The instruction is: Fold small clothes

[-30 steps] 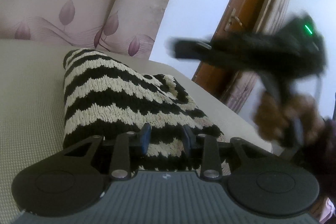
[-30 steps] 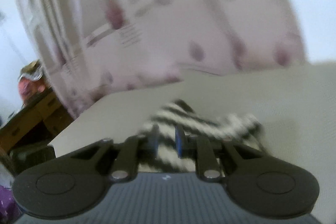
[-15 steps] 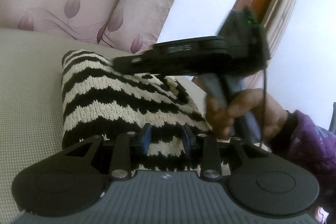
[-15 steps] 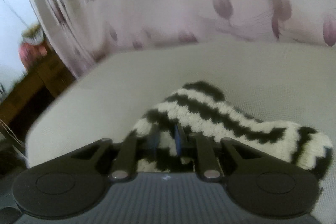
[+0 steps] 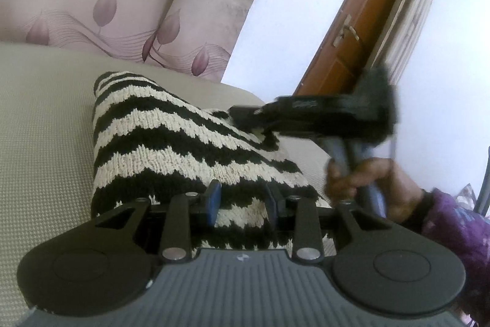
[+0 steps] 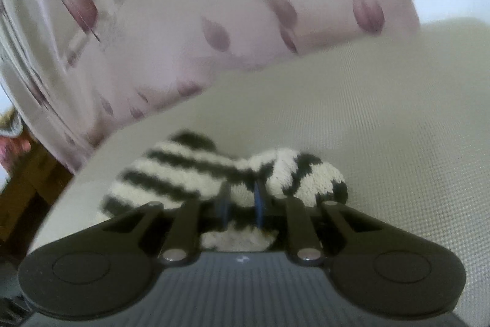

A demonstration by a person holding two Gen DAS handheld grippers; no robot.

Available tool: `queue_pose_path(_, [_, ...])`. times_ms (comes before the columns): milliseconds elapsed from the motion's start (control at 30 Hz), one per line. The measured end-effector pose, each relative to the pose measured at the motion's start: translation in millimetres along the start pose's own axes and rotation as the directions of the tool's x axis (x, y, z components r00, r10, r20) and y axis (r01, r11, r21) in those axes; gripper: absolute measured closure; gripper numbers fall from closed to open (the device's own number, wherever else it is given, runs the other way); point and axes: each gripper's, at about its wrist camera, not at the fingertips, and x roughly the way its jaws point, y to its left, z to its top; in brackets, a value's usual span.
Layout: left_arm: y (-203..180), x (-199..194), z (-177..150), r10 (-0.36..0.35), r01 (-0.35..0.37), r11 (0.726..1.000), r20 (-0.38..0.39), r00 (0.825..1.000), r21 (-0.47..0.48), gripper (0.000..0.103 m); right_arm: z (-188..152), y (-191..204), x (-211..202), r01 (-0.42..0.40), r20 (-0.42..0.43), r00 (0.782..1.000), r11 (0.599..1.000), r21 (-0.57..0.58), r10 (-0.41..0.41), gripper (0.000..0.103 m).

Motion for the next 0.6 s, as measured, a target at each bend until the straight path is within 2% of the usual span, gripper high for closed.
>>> queue_pose_path(67, [1,1,0,0.000,0.000,1.000,0.002,1.000,-0.008,0.068,-3,13,-20,0.000,0.032,0.999,0.999,-0.043,0.002,0.085])
queue_pose_path(233, [0,1,-3,0.005,-0.005,1.000,0.010,1.000,0.003,0.068,-45,47,-53,-0.009,-0.001,1.000,0.981,-0.192,0.009,0.085])
queue_pose_path(300, [-1,1,-4,0.004,-0.005,1.000,0.009,1.000,0.006,0.068,-70,62,-59,0.045,-0.019,0.998,0.953,-0.300,-0.053,0.086])
queue_pose_path(367, [-2,1,-5,-0.003,0.003,1.000,0.006,1.000,0.012,0.068,-90,66,-66,0.135,0.012,0.990,0.913,-0.385,-0.141,0.086])
queue_pose_path(400, [-4,2,-6,0.002,-0.002,1.000,0.008,1.000,0.023,0.068,-96,65,-68,0.158,0.028,0.987,0.904,-0.398,-0.160,0.086])
queue_pose_path(467, [-5,2,-8,0.009,-0.009,0.999,0.012,1.000,0.036,0.068,-100,56,-71,0.141,0.050,0.990,0.931,-0.336,-0.132,0.086])
queue_pose_path(500, [-5,2,-8,0.009,-0.010,0.999,0.013,1.000,0.034,0.068,-101,55,-70,0.142,0.058,0.990,0.933,-0.332,-0.130,0.086])
queue_pose_path(600, [-7,2,-8,0.013,-0.013,0.999,0.009,1.000,0.047,0.067,-106,60,-70,0.161,0.084,0.987,0.906,-0.390,-0.139,0.086])
